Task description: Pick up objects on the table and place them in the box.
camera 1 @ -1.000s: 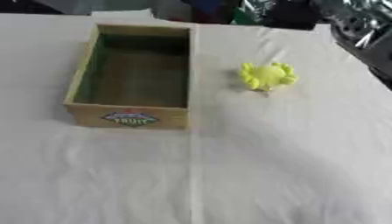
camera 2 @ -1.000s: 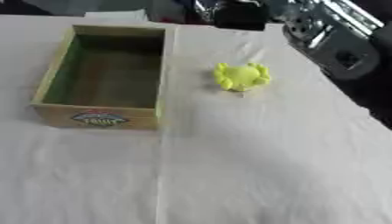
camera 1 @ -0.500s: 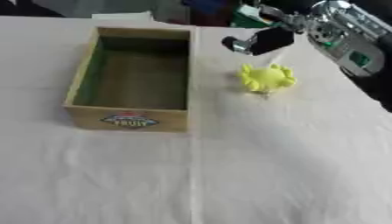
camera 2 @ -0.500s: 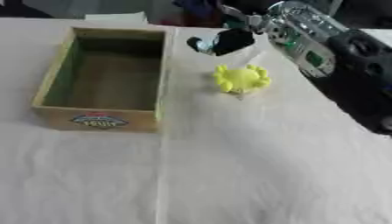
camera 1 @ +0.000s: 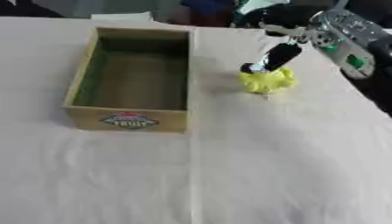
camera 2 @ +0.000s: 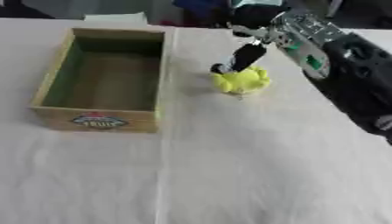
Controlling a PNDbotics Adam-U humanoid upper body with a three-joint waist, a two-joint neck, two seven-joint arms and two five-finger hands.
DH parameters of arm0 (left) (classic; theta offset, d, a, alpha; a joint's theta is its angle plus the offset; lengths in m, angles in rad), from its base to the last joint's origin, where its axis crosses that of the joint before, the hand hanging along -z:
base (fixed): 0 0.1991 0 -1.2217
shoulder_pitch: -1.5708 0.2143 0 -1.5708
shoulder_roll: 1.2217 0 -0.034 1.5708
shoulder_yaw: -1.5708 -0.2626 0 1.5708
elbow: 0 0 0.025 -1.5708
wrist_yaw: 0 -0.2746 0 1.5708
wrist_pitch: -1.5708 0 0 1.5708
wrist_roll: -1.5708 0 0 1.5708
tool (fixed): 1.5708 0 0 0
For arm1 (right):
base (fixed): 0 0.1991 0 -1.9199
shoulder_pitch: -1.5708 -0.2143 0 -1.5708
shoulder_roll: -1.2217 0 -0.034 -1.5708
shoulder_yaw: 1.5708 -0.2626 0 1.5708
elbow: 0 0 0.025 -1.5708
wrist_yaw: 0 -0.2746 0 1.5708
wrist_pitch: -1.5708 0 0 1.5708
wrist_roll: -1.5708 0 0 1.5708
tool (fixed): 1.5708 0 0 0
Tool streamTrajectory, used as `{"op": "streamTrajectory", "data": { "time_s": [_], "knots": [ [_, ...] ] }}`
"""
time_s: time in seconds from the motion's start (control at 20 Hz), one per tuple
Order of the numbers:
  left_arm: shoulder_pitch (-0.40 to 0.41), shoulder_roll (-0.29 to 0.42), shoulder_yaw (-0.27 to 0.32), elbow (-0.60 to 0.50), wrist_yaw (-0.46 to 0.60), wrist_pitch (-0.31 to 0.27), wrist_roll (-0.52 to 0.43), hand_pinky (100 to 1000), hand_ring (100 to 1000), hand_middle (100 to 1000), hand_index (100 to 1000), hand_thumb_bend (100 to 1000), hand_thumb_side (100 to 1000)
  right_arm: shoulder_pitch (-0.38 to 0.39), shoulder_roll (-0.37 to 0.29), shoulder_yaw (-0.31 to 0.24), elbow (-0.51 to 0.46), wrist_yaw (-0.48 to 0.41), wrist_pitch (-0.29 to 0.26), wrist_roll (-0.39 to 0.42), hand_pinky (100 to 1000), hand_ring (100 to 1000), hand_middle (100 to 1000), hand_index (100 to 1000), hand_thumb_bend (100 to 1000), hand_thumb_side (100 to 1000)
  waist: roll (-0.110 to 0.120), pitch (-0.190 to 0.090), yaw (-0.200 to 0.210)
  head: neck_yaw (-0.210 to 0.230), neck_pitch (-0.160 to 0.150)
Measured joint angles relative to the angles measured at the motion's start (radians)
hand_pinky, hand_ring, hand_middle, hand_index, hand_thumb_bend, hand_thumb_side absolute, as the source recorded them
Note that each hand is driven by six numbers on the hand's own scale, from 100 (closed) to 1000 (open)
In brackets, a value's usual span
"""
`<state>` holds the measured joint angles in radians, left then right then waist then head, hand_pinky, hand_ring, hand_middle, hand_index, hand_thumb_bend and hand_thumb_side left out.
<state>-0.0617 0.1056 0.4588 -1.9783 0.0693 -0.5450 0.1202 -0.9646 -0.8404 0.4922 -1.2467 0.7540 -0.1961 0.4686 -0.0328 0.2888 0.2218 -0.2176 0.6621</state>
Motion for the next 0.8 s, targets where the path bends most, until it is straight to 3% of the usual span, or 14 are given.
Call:
{"op": "streamTrajectory", "data": {
  "time_s": [0.25, 0.3, 0.35, 0.7, 0.8],
  "knots": [
    [0.000, 0.000, 0.000, 0.000, 0.000, 0.001, 0.000, 504, 555, 555, 767, 100, 636, 0.022, -0.006, -0.030, 0.035, 0.054, -0.071, 0.074, 974, 941, 951, 1000, 323, 596, 0.000, 0.000, -0.002, 0.002, -0.001],
    [0.000, 0.000, 0.000, 0.000, 0.000, 0.001, 0.000, 504, 555, 555, 767, 100, 636, 0.026, -0.010, -0.034, 0.043, 0.062, -0.081, 0.088, 975, 940, 949, 1000, 354, 549, 0.000, 0.000, -0.002, 0.003, -0.001],
    [0.000, 0.000, 0.000, 0.000, 0.000, 0.001, 0.000, 504, 555, 555, 767, 100, 636, 0.029, -0.012, -0.038, 0.049, 0.068, -0.090, 0.104, 972, 939, 950, 1000, 325, 585, 0.000, 0.000, -0.002, 0.003, -0.001],
    [0.000, 0.000, 0.000, 0.000, 0.000, 0.001, 0.000, 504, 555, 555, 767, 100, 635, 0.051, -0.019, -0.043, 0.063, 0.080, -0.111, 0.220, 967, 939, 949, 1000, 317, 573, 0.000, 0.000, -0.001, 0.004, -0.004],
    [0.000, -0.001, 0.000, 0.000, 0.000, 0.002, 0.000, 504, 555, 554, 767, 100, 634, 0.050, -0.019, -0.053, 0.055, 0.076, -0.099, 0.301, 949, 921, 930, 1000, 403, 573, 0.001, 0.000, -0.001, 0.005, -0.004]
  ]
}}
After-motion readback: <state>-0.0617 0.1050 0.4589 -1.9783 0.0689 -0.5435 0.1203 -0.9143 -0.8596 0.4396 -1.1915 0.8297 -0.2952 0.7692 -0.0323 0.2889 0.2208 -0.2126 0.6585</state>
